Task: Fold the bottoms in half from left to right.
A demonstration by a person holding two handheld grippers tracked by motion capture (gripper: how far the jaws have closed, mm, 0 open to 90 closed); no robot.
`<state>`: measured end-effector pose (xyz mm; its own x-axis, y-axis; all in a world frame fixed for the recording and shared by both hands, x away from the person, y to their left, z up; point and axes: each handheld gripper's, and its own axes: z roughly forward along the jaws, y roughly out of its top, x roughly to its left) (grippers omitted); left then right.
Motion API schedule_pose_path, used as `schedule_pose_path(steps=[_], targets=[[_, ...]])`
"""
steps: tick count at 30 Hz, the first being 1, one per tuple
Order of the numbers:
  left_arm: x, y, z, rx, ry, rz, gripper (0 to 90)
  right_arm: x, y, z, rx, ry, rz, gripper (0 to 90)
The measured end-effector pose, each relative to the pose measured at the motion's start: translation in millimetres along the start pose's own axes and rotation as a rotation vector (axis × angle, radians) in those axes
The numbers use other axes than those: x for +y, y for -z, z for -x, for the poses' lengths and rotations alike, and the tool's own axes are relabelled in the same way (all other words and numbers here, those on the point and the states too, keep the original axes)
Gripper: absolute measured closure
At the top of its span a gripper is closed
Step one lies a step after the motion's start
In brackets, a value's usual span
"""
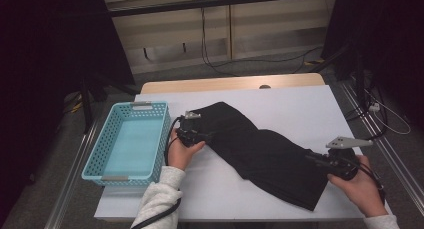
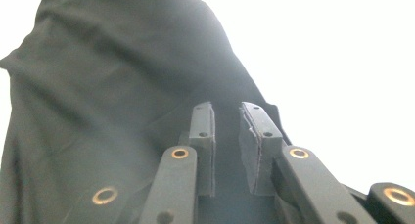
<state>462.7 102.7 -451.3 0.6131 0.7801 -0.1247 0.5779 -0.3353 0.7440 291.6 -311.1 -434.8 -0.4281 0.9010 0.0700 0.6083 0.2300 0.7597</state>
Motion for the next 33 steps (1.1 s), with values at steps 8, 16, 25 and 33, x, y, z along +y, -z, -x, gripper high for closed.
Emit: schedule_pose_path(steps=[8, 16, 25, 33], targets=[[-0.2, 0.1, -0.7, 0.003, 0.003, 0.000, 25.8, -14.1, -18.1, 24.4, -0.085, -0.054, -0.077, 73.9], [0.2, 0.1, -0.4, -0.001, 0.002, 0.003, 25.8, -15.1, -3.9, 26.7, -0.054, -0.053, -0.074, 90.0], [1.1, 1.8, -0.9, 0.003, -0.005, 0.005, 25.8, -17.2, -3.5, 29.5, -0.103, -0.046, -0.078, 64.0], [0.9, 3.3, -4.7, 0.008, 0.010, 0.011, 25.5, -19.1, -15.3, 26.1, -0.015, -0.069, -0.095, 87.6]])
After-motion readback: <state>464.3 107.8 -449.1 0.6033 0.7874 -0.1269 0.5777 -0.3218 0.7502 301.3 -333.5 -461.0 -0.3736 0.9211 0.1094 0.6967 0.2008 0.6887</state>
